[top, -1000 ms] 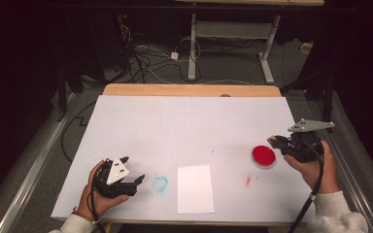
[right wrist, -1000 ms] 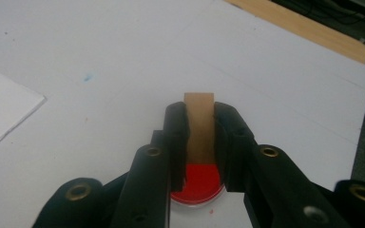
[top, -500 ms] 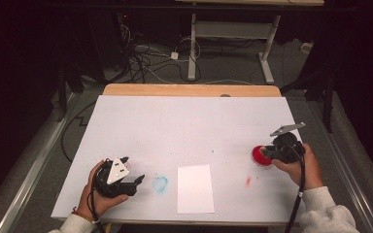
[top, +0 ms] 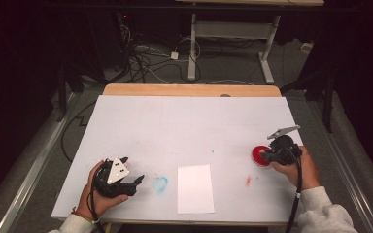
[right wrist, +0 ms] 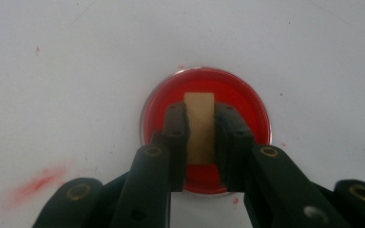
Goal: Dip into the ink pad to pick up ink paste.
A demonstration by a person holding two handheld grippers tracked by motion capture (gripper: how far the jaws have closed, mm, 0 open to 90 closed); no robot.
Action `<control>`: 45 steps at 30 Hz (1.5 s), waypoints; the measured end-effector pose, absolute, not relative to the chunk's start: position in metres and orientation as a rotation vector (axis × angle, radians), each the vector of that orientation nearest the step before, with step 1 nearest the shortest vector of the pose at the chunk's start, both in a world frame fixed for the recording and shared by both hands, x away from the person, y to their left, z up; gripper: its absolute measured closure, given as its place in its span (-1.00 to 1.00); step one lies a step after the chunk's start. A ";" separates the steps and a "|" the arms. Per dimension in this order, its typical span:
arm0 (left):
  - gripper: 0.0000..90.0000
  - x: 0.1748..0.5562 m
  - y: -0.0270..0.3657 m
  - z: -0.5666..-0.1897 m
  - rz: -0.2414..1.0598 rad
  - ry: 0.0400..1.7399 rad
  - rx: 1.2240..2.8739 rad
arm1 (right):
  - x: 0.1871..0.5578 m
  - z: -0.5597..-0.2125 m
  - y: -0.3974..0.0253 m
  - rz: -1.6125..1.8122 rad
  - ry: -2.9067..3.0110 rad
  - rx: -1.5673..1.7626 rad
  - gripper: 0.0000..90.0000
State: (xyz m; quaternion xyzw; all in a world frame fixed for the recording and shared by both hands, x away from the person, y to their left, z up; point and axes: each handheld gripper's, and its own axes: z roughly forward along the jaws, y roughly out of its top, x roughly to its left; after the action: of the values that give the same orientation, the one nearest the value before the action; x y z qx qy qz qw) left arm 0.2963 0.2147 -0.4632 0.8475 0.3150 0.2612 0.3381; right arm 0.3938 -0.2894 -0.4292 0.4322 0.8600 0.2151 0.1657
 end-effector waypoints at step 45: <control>-0.55 0.296 0.212 -0.463 0.668 0.829 2.226 | 0.391 -0.434 -0.287 0.589 2.440 1.196 0.70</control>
State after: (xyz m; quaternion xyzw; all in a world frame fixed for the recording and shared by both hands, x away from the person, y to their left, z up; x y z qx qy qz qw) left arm 0.2955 0.2115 -0.4632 0.8514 0.3169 0.2556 0.3306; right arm 0.3912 -0.2870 -0.4336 0.4231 0.8633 0.2082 0.1797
